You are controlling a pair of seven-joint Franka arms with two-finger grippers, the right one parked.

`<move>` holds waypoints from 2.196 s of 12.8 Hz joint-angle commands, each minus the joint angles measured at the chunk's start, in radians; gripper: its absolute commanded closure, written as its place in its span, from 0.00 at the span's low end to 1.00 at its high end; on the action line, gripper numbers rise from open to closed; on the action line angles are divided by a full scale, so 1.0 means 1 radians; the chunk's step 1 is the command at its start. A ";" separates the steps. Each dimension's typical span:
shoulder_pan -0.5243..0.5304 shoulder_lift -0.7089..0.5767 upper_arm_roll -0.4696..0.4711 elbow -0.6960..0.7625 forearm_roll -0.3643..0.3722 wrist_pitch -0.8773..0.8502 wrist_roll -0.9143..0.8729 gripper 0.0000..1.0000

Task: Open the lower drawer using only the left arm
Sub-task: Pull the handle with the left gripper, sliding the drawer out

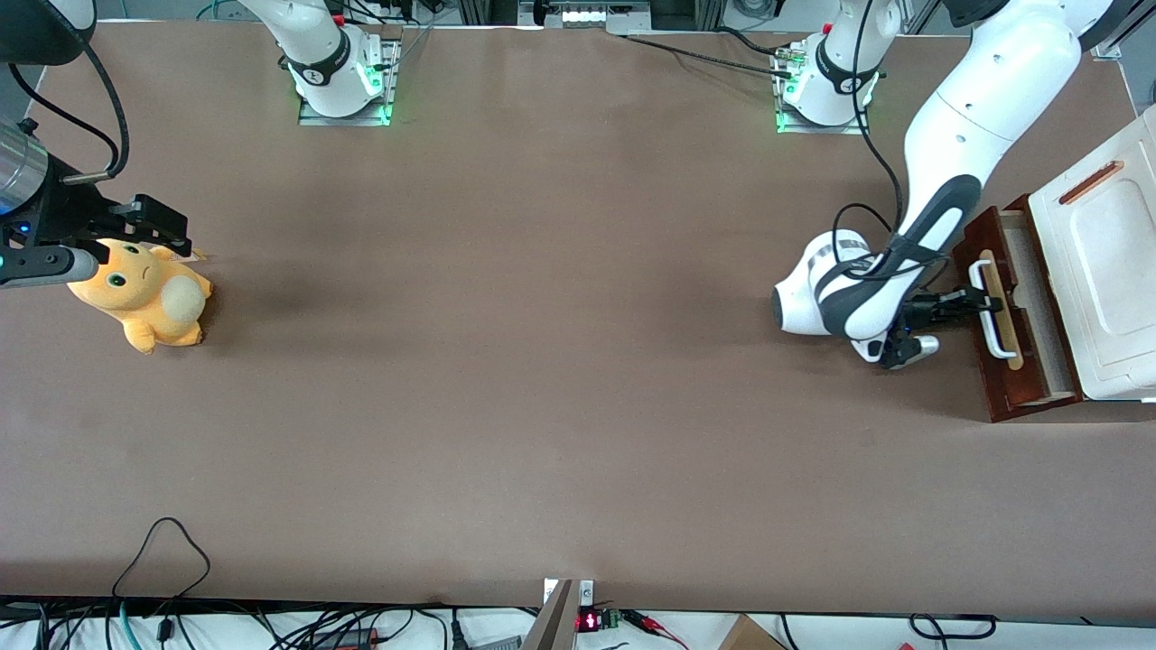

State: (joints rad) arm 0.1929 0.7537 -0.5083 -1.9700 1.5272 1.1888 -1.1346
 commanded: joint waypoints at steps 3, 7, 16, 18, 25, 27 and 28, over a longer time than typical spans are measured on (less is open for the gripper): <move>-0.053 0.004 -0.049 0.022 0.037 -0.001 0.002 0.98; -0.058 0.004 -0.073 0.028 0.037 -0.003 0.004 0.99; -0.064 0.004 -0.088 0.030 0.036 -0.006 0.004 0.97; -0.064 0.006 -0.087 0.028 0.034 -0.006 0.002 0.86; -0.062 -0.005 -0.093 0.034 0.022 -0.003 0.006 0.02; -0.062 -0.026 -0.095 0.054 -0.017 0.011 0.007 0.03; -0.062 -0.046 -0.095 0.056 -0.041 0.034 0.009 0.03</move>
State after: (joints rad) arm 0.1242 0.7507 -0.5944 -1.9236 1.5272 1.1947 -1.1365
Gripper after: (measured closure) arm 0.022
